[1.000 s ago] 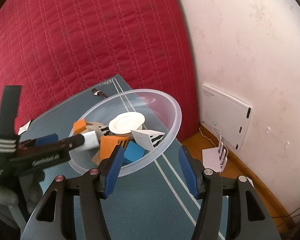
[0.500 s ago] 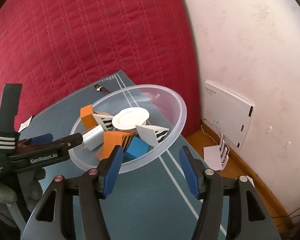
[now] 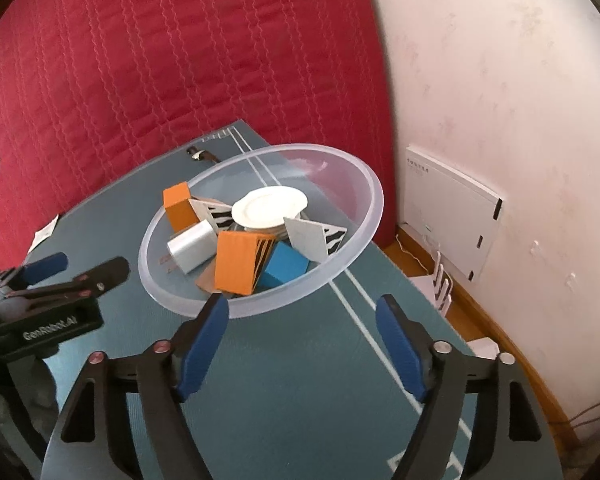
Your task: Organize rigid objects
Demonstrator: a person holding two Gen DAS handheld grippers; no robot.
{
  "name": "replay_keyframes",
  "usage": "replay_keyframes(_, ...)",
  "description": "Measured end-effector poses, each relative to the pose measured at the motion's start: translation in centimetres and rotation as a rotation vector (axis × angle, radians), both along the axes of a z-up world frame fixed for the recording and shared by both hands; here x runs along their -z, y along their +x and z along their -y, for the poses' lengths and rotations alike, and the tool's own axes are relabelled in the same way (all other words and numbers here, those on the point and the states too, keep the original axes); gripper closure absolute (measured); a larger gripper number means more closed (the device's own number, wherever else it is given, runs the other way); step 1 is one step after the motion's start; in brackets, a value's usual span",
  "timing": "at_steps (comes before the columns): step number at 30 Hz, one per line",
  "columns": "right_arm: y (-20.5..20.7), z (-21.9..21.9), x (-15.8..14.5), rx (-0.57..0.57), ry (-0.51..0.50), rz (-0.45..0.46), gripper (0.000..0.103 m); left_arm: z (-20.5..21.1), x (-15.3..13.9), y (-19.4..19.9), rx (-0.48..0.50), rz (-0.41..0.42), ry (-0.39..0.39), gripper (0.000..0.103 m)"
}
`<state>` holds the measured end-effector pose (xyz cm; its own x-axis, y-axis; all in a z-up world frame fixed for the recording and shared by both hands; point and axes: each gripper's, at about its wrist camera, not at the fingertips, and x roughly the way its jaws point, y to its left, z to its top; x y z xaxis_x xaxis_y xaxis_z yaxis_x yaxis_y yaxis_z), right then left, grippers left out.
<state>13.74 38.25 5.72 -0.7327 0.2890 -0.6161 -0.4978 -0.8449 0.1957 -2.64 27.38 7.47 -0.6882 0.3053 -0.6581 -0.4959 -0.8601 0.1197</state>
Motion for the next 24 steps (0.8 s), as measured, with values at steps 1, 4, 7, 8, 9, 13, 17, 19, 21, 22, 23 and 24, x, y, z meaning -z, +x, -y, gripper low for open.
replay_keyframes(1, 0.0, 0.2, 0.1, -0.001, 0.001, 0.006, 0.024, 0.2, -0.1, 0.1, -0.001, -0.004, 0.001, 0.0)
replay_keyframes(4, -0.1, 0.8, 0.2, -0.004, 0.009, 0.027, 0.023, 0.7, -0.3, 0.4, -0.007, -0.02, -0.001, 0.0)
replay_keyframes(7, -0.1, 1.4, 0.1, -0.01, 0.022, 0.044, 0.019, 1.1, -0.6, 0.8, -0.008, -0.043, -0.004, 0.0)
replay_keyframes(8, -0.2, 1.5, 0.1, -0.011, 0.026, 0.048, 0.018, 1.3, -0.7, 1.0, -0.009, -0.051, -0.003, 0.0)
replay_keyframes(9, -0.2, 1.7, 0.0, -0.012, 0.033, 0.054, 0.017, 1.5, -0.8, 1.1, -0.009, -0.054, 0.0, 0.0)
replay_keyframes(13, -0.5, 2.0, -0.4, -0.007, 0.061, 0.067, 0.016, 2.0, -1.0, 1.2, -0.01, -0.054, 0.019, 0.0)
replay_keyframes(17, -0.5, 2.1, -1.0, 0.011, 0.086, 0.076, 0.012, 2.3, -1.3, 1.4, 0.002, -0.059, 0.04, 0.0)
replay_keyframes(19, -0.5, 2.2, -1.3, 0.018, 0.105, 0.086, 0.011, 2.2, -1.4, 1.6, 0.012, -0.066, 0.049, 0.0)
replay_keyframes(21, -0.6, 2.4, -1.4, 0.017, 0.119, 0.094, 0.011, 2.3, -1.5, 1.9, 0.022, -0.07, 0.053, 0.0)
replay_keyframes(22, -0.6, 2.5, -1.5, 0.019, 0.129, 0.097, 0.011, 2.3, -1.5, 2.0, 0.027, -0.07, 0.055, 0.0)
replay_keyframes(23, -0.6, 2.6, -1.6, 0.02, 0.138, 0.1, 0.011, 2.3, -1.6, 2.2, 0.035, -0.069, 0.057, 0.0)
replay_keyframes(24, -0.6, 2.7, -1.7, 0.02, 0.145, 0.101, 0.011, 2.2, -1.6, 2.3, 0.039, -0.069, 0.058, 0.0)
